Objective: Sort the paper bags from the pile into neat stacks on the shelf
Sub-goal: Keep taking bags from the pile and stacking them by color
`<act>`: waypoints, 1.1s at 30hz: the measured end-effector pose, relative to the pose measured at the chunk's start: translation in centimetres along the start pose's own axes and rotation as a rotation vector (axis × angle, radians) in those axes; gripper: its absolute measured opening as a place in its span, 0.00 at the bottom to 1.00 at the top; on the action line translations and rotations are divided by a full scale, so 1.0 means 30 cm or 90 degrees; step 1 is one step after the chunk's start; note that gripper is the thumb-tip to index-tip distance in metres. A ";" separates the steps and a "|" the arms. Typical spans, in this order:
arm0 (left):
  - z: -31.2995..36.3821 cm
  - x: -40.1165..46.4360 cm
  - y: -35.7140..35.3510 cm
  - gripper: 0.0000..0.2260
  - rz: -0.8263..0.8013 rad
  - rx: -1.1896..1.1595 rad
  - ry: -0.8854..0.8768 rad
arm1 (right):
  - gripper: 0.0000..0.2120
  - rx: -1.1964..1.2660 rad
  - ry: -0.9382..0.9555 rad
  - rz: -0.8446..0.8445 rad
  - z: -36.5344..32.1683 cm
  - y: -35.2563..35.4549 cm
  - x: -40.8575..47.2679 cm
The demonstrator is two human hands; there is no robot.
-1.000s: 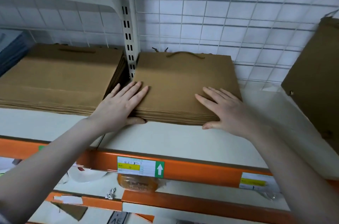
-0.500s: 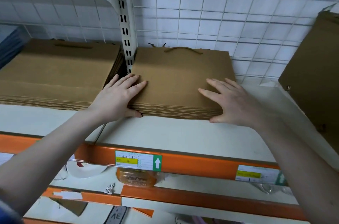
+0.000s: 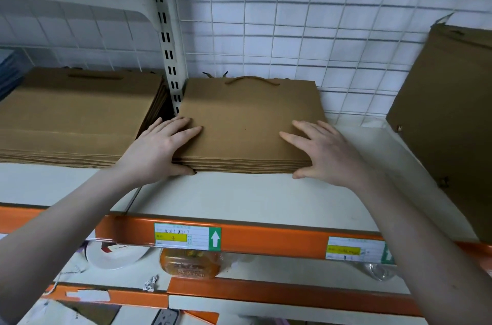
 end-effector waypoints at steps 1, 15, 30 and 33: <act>0.001 0.000 0.000 0.42 0.003 0.002 0.002 | 0.41 0.004 -0.005 0.007 0.002 -0.003 0.001; 0.042 -0.118 -0.046 0.50 0.111 -0.244 0.253 | 0.58 0.372 -0.240 0.090 0.040 -0.091 -0.066; 0.031 -0.115 -0.069 0.44 0.002 -0.456 0.292 | 0.52 0.727 -0.354 0.125 0.055 -0.109 -0.082; 0.030 -0.105 -0.066 0.40 0.007 -0.447 0.290 | 0.51 0.739 -0.352 0.128 0.062 -0.112 -0.078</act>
Point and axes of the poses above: each hand's wrist, its own x-axis towards the middle knuckle, its own y-axis out of the back of the hand, z = x × y, the point moved 3 cm from there along x, towards the middle knuckle
